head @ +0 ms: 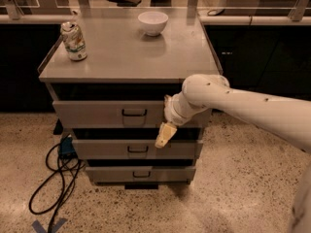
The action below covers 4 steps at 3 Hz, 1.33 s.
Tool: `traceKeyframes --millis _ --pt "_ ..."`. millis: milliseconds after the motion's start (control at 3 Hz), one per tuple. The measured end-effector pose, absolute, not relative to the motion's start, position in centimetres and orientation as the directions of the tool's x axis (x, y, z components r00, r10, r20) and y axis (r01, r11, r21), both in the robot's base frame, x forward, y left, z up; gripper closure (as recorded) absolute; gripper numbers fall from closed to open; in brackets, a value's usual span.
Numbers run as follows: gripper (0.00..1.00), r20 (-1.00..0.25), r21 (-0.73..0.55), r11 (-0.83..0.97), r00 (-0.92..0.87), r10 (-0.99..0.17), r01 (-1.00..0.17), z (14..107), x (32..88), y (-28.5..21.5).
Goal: Open top drawer
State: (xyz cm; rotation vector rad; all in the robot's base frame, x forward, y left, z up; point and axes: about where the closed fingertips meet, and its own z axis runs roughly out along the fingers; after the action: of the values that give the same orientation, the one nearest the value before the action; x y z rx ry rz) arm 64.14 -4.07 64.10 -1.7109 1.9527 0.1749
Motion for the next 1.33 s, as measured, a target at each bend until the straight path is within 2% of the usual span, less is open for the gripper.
traceKeyframes --millis 333,667,1000,1333 --pt "0.00 -0.466 -0.238 0.186 -0.056 -0.883 -0.953 64.25 64.10 -4.01" --pt "0.04 -0.466 -0.238 0.186 -0.056 -0.883 -0.953 64.28 64.10 -4.00" --pt "0.23 -0.466 -0.238 0.186 -0.056 -0.883 -0.953 64.28 64.10 -4.00" --pt "0.46 -0.466 -0.238 0.186 -0.056 -0.883 -0.953 64.27 64.10 -4.00"
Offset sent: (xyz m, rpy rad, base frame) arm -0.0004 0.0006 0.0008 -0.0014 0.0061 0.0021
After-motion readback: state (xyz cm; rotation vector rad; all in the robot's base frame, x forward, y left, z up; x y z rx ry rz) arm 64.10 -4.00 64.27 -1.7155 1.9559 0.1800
